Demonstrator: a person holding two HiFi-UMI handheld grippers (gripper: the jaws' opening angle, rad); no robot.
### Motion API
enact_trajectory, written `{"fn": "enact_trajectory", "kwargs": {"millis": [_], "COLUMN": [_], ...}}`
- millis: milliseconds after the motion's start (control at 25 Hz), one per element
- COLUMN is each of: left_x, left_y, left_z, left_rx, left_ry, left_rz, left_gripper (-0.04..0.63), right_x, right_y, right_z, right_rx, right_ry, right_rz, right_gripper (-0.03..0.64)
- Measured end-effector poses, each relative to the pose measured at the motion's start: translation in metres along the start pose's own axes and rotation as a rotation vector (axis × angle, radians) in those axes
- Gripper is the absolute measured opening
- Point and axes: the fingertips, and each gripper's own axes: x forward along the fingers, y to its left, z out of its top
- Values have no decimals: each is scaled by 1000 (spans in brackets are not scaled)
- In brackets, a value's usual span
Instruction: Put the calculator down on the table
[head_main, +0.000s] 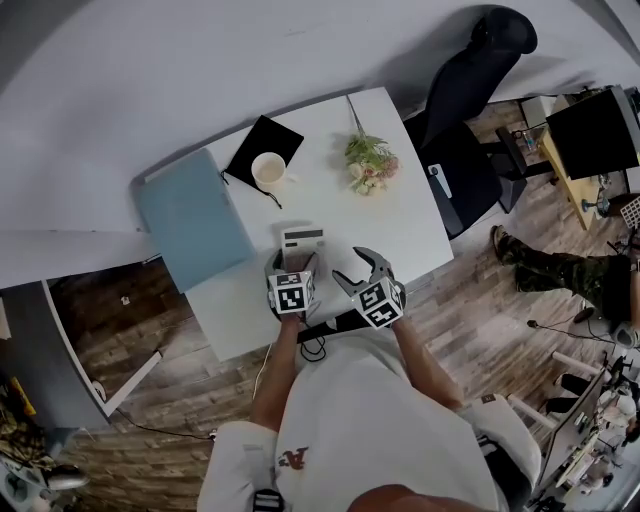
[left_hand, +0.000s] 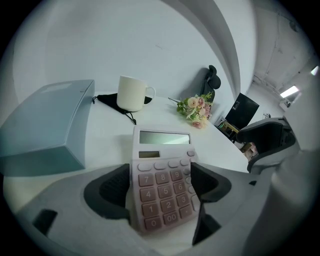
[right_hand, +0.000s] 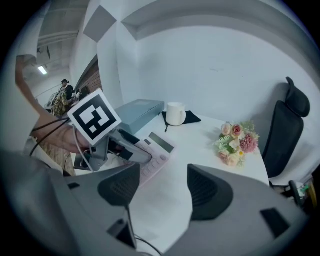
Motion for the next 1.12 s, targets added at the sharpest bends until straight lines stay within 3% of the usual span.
{"fn": "enact_trajectory", "kwargs": {"millis": [360, 600, 1120], "left_x": [-34, -68, -183], "left_y": [-1, -10, -43], "left_z": [22, 46, 139], "left_rx": [81, 191, 357], "left_ry": [-147, -267, -648], "left_rz": [-47, -14, 43], "left_gripper": [408, 405, 431], "right_x": [-16, -33, -105], "right_y": [0, 1, -15], "right_z": [1, 20, 110], "right_rx": [34, 8, -15], "right_ry": [-20, -106, -452], "right_rz": [-79, -134, -202], "right_gripper": [304, 311, 324]}}
